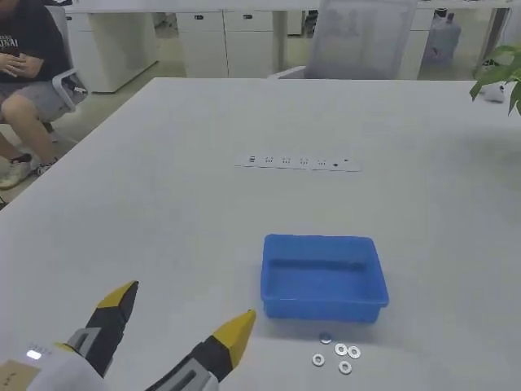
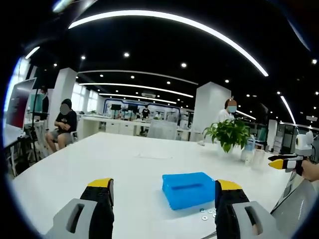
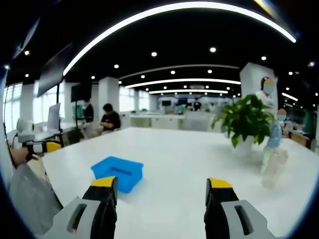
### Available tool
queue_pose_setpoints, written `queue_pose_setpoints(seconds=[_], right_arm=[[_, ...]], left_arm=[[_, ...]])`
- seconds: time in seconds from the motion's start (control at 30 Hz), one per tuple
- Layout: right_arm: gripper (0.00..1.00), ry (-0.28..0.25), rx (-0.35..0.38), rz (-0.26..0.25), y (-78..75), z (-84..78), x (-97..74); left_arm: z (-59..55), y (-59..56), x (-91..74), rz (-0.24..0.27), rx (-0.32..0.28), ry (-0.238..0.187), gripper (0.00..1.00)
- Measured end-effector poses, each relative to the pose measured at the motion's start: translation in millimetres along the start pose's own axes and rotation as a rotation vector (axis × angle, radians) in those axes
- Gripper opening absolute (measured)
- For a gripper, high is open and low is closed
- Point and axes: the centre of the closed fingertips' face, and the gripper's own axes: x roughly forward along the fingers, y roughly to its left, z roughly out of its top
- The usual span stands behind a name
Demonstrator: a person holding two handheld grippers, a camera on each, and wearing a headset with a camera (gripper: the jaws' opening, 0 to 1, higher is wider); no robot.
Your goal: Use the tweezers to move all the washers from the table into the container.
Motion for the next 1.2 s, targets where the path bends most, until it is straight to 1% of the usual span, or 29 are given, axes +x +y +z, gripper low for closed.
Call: queue_pose_setpoints(seconds=[0.27,0.4,0.47,0.67,0.7,0.73,0.8,0.83,0.93,1.17,1.2], right_arm=[[0.7,-0.008,0.009,0.005,0.3,1.2,-0.7],[0.7,-0.015,0.008,-0.004,-1.4,2.5,-1.7],[0.7,-0.015,0.009,-0.008,-2.5,2.6,-1.6],[0.7,-0.012,0.016,0.0,-1.8,2.1,-0.8],[0.69,-0.019,0.037,-0.002,-3.5,2.6,-2.0],[0.69,-0.034,0.075,-0.008,-6.9,4.5,-3.4],[0.69,-0.062,0.096,-0.027,-12.8,8.6,-6.2],[0.7,-0.065,0.102,-0.034,-14.7,8.5,-7.3],[0.7,-0.051,0.092,-0.036,-14.1,6.5,-5.8],[0.69,-0.01,0.049,0.003,-2.2,2.3,-1.3],[0.69,0.004,0.044,0.009,-0.9,0.8,-0.5]], left_arm=[[-1.7,0.1,0.7,0.002,0.003,0.01,0.85],[-3.5,-2.6,1.7,-0.008,0.014,0.022,0.84],[-4.3,-2.0,1.8,-0.009,0.017,0.026,0.84],[-2.8,0.0,1.3,-0.001,0.014,0.018,0.84],[-2.2,-0.2,1.2,-0.001,0.013,0.016,0.84],[-1.8,-0.5,1.2,-0.001,0.011,0.014,0.84],[-0.9,-1.0,1.2,-0.002,0.012,0.012,0.83],[-0.1,-1.7,1.3,-0.006,0.012,0.008,0.83],[0.8,-3.6,1.6,-0.013,0.018,0.006,0.83],[1.3,-3.4,1.1,-0.015,0.014,0.007,0.83],[1.6,-3.6,1.1,-0.017,0.015,0.008,0.82]])
